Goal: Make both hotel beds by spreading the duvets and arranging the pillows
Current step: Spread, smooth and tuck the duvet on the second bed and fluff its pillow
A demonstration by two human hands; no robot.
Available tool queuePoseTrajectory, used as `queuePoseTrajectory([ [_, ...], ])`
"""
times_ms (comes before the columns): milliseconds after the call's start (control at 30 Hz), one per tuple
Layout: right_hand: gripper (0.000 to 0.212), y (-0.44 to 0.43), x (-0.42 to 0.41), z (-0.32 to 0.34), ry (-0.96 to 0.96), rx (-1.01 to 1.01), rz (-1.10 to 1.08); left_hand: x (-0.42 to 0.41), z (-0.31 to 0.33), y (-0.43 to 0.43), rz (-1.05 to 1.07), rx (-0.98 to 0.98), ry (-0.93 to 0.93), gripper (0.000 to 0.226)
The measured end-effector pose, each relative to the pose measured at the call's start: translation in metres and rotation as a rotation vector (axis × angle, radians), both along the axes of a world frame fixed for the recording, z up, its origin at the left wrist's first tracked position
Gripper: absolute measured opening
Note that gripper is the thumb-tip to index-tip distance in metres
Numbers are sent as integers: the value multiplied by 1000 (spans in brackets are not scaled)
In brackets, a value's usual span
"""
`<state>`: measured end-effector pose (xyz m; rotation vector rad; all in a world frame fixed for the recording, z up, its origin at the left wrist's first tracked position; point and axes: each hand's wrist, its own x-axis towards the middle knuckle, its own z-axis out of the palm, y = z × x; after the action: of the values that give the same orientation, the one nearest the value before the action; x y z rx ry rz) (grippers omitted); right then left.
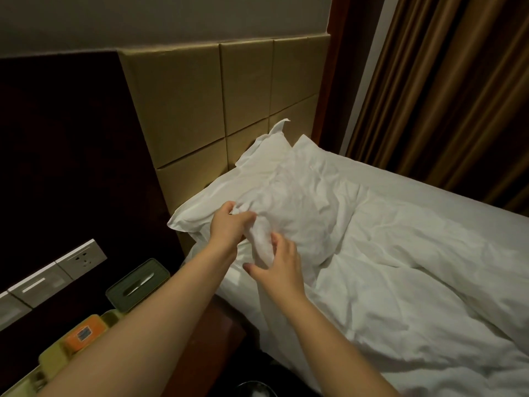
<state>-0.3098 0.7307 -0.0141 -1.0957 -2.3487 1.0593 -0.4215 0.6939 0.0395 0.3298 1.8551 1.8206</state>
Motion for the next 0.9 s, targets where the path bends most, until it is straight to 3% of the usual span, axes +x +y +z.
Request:
queuePoseTrajectory([
  [133,94,-12,-10,-16,-181,133,-111,-1,-5,0,89,-34,52,16],
  [333,69,10,-7,-55,-297,69,-261,-26,-1,8,203,-25,52,13],
  [567,17,60,-16,-34,-124,21,-219,-59,18,42,200,-72,104,21],
  [800,18,53,-40,73,183,237,-274,-124,89,24,163,39,270,22],
  [833,22,42,-47,75,146,248,-240,-140,85,14,168,10,310,19],
  [900,35,18,-59,54,-122,320,-107,-170,58,-10,184,-145,413,10],
])
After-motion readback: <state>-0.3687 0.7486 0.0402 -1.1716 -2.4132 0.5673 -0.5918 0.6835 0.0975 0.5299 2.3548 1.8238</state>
